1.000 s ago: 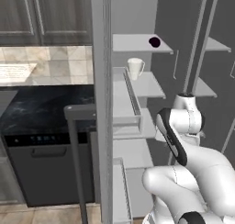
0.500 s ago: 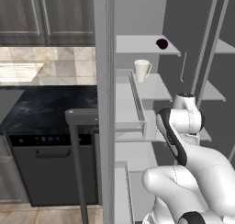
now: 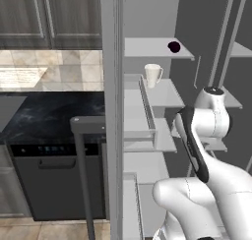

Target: Take the eggplant and potato from the fridge shelf and place them in the freezer drawer to begin freezing them.

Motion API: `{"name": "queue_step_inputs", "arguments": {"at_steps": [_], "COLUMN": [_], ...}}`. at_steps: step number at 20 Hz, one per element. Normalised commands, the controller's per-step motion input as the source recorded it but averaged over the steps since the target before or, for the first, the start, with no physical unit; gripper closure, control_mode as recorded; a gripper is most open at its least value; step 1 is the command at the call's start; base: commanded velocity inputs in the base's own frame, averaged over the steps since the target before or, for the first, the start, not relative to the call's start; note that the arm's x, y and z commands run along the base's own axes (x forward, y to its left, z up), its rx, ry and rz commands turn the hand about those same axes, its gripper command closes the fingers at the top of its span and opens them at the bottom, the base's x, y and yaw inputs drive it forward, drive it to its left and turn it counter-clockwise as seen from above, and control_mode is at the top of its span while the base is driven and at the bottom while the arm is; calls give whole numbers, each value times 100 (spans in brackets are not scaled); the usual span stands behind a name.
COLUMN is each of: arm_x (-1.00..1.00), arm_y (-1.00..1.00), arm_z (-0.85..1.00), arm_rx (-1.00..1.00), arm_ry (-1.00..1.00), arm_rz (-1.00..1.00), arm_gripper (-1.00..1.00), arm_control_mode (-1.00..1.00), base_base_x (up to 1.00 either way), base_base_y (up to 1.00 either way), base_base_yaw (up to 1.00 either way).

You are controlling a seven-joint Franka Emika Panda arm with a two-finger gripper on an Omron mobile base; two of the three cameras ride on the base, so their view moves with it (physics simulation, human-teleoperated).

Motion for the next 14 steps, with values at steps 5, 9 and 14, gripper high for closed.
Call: {"name": "queue_step_inputs", "arguments": {"at_steps": [5, 9, 14], "arm_x": [9, 7, 9], "arm_y": [0, 0, 2], "arm_z": [91, 88, 84], "arm_rx": [-7, -11, -12], "arm_ry": [-28, -29, -28], "arm_rz": [4, 1, 0], "arm_gripper": [-100, -100, -100], "arm_control_mode": [-100, -100, -100], "base_base_x": [0, 0, 0], "base_base_y": [0, 0, 0], "base_base_yaw": [0, 0, 0]}}
